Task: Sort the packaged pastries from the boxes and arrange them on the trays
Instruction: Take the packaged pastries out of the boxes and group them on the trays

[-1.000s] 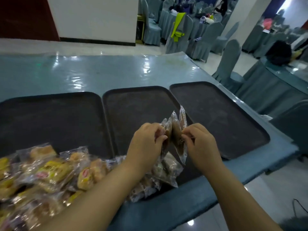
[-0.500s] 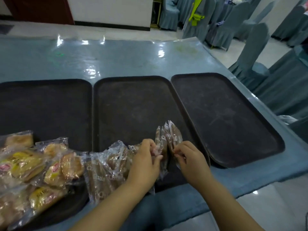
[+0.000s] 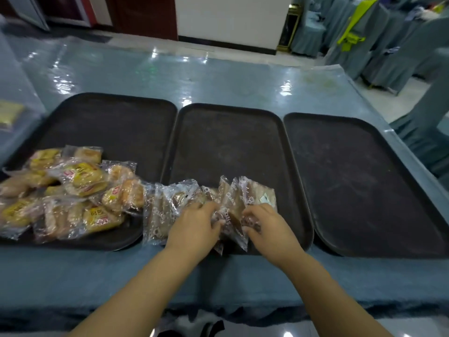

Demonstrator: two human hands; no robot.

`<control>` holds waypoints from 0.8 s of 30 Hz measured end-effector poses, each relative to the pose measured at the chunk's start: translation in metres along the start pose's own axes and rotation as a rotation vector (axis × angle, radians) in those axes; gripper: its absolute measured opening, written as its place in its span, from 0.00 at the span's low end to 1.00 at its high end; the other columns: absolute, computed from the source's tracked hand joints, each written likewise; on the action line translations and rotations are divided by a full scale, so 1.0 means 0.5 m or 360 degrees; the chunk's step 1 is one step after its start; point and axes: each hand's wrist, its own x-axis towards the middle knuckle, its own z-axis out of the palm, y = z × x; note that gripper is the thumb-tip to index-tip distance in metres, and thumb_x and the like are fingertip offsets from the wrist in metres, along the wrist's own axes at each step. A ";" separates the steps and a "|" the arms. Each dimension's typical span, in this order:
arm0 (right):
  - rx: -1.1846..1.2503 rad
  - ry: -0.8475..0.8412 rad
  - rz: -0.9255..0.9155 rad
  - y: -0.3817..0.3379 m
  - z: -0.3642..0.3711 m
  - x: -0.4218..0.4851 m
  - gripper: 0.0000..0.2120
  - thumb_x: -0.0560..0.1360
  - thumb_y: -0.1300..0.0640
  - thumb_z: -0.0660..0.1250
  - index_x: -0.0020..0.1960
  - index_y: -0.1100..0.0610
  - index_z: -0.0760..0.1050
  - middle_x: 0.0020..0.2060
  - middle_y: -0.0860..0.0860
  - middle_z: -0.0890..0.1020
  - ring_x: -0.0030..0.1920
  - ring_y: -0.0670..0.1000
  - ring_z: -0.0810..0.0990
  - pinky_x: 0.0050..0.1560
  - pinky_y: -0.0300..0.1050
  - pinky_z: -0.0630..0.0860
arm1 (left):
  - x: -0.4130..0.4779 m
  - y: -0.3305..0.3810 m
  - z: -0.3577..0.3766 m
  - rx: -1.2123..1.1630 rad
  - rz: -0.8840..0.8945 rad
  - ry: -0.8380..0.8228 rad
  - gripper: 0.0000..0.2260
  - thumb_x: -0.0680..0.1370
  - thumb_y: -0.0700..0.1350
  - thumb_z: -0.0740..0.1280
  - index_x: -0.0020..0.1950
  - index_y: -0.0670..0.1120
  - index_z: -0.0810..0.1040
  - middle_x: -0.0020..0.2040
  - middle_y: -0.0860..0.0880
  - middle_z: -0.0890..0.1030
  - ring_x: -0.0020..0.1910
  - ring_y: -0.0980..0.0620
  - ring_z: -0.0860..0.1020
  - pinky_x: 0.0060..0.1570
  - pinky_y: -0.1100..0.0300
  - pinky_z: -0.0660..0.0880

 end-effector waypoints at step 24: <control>0.0155 0.0180 -0.0453 -0.673 0.146 0.112 0.04 0.75 0.52 0.69 0.49 0.50 0.79 0.43 0.42 0.80 0.44 0.41 0.78 0.49 0.42 0.77 | -0.159 -0.470 -0.599 0.0234 0.0245 0.0666 0.10 0.73 0.52 0.69 0.53 0.52 0.79 0.45 0.53 0.79 0.45 0.50 0.78 0.45 0.55 0.76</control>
